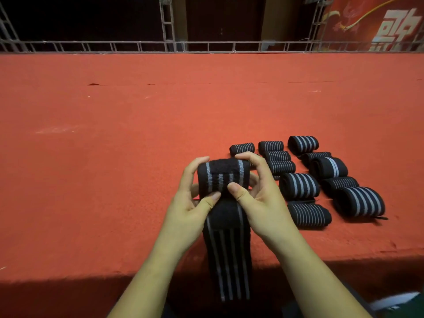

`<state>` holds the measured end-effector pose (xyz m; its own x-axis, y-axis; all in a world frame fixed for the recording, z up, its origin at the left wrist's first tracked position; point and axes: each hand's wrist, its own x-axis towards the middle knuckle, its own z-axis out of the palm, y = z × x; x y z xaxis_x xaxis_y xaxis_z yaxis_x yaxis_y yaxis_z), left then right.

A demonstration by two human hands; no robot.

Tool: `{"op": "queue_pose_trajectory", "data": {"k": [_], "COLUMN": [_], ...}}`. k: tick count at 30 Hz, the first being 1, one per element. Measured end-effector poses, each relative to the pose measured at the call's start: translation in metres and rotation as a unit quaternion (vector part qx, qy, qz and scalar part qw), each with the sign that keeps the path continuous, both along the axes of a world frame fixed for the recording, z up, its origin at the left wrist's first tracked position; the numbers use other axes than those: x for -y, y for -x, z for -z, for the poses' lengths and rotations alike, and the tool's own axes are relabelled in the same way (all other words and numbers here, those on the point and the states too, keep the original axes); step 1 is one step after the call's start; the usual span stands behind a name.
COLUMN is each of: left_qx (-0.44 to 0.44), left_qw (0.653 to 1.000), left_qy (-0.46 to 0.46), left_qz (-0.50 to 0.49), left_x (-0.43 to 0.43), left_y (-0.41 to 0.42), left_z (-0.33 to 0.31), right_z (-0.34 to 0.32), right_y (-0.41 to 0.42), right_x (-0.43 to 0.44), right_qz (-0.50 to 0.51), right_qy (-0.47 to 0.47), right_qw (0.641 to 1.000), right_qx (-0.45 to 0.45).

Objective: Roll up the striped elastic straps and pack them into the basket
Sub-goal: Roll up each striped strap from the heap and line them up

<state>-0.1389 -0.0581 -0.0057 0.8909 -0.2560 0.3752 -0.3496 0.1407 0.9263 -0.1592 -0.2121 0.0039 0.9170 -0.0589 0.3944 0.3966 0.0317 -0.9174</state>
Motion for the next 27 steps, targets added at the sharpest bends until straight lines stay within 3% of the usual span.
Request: {"op": "queue_pose_trajectory", "data": {"k": [3, 7, 11, 17, 21, 27], "left_qx": [-0.028, -0.072, -0.044, 0.026, -0.025, -0.044], "left_qw": [0.998, 0.992, 0.994, 0.999, 0.997, 0.998], "left_qy": [0.009, 0.065, 0.092, 0.031, 0.073, 0.031], "left_qz": [0.057, 0.082, 0.033, 0.001, 0.008, -0.026], "left_x": [-0.001, 0.001, 0.004, 0.002, 0.000, -0.004], "left_y": [0.003, 0.003, 0.003, 0.002, 0.002, 0.000], "left_z": [-0.003, -0.004, 0.002, 0.009, 0.007, 0.012], "right_z": [0.001, 0.000, -0.007, -0.005, -0.001, 0.003], "right_y": [0.003, 0.005, 0.010, 0.010, 0.008, 0.005], "right_x": [0.003, 0.003, -0.004, -0.007, -0.005, 0.001], "right_qz": [-0.037, -0.071, -0.050, 0.048, 0.011, 0.019], "right_qy": [-0.073, -0.087, -0.014, 0.093, 0.135, 0.136], "right_qw": [0.996, 0.993, 0.998, 0.991, 0.987, 0.990], "right_qx": [-0.040, -0.043, -0.039, -0.083, -0.089, -0.025]}}
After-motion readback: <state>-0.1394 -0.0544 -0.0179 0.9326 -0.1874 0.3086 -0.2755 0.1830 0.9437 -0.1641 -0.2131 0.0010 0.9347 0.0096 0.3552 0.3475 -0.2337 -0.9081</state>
